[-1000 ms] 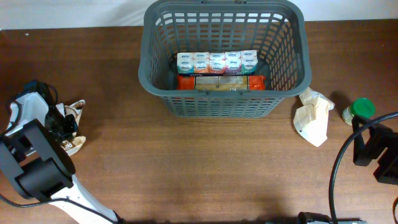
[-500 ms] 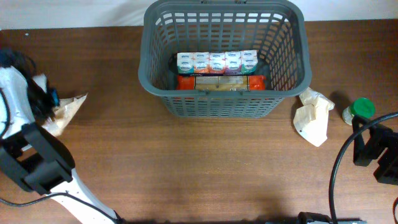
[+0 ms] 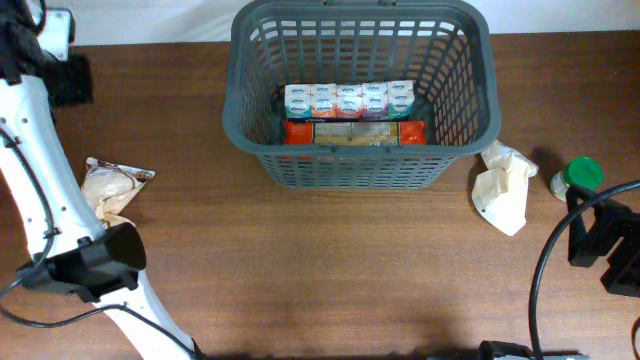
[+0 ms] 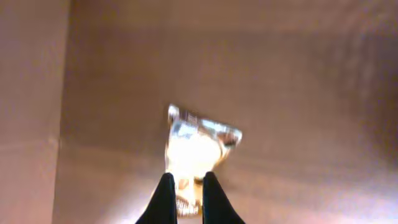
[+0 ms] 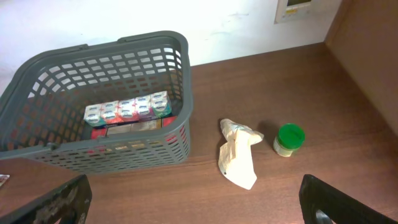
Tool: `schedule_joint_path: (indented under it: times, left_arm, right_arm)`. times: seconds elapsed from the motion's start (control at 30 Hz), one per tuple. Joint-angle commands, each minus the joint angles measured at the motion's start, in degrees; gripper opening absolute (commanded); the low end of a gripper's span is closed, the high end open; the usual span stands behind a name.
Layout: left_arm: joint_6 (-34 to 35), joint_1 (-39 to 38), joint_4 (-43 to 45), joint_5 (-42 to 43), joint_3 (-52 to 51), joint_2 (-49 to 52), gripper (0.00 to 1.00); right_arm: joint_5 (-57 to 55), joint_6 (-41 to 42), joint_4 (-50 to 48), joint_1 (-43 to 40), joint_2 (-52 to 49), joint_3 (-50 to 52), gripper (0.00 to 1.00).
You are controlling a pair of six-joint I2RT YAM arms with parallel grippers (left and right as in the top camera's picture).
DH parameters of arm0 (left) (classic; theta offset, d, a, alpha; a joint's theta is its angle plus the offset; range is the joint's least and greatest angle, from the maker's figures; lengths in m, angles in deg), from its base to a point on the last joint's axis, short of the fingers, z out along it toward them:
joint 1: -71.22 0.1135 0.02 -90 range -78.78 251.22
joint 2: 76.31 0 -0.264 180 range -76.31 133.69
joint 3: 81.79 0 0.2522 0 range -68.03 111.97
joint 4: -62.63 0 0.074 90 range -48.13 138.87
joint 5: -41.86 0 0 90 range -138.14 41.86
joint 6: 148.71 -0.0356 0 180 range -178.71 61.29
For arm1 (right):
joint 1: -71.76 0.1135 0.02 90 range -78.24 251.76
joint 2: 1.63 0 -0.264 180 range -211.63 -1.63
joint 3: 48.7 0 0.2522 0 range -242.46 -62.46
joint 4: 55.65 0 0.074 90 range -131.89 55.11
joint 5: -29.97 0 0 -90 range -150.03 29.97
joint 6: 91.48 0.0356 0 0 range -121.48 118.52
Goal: Pack container
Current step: 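Move the left gripper to the clear rice bag and grasp it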
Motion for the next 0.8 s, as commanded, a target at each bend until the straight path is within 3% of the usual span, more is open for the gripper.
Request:
schedule_joint_path:
  times: [0.0,0.13,0.27,0.37,0.47,0.63,0.77]
  left_arm:
    - [-0.46,1.40,-0.37,-3.65,-5.42,0.61,0.12]
    - [-0.59,2.93,-0.11,-3.61,-12.66,0.61,0.20]
    - [-4.39,5.09,4.50,-3.58,-26.38,0.61,0.32]
    - [-4.61,7.23,11.32,-3.61,-37.75,0.61,0.58]
    - [-5.25,9.55,18.80,-3.58,-46.29,0.61,0.69]
    - [-5.49,12.17,27.28,-3.23,-51.56,1.40,0.73]
    - [-5.49,12.92,28.72,-0.02,-51.60,3.93,0.73]
  right_arm:
    - [-0.70,-0.24,0.35,0.11,-0.04,-0.02,0.99]
    - [-0.70,-0.24,0.35,0.11,-0.04,-0.02,0.99]
    - [-0.70,-0.24,0.35,0.11,-0.04,-0.02,0.99]
    - [-0.70,-0.24,0.33,0.11,-0.04,-0.02,0.99]
    - [-0.70,-0.24,0.33,0.11,-0.04,-0.02,0.99]
    - [-0.70,-0.24,0.33,0.11,-0.04,-0.02,0.99]
    - [-0.70,-0.24,0.35,0.11,-0.04,-0.02,0.99]
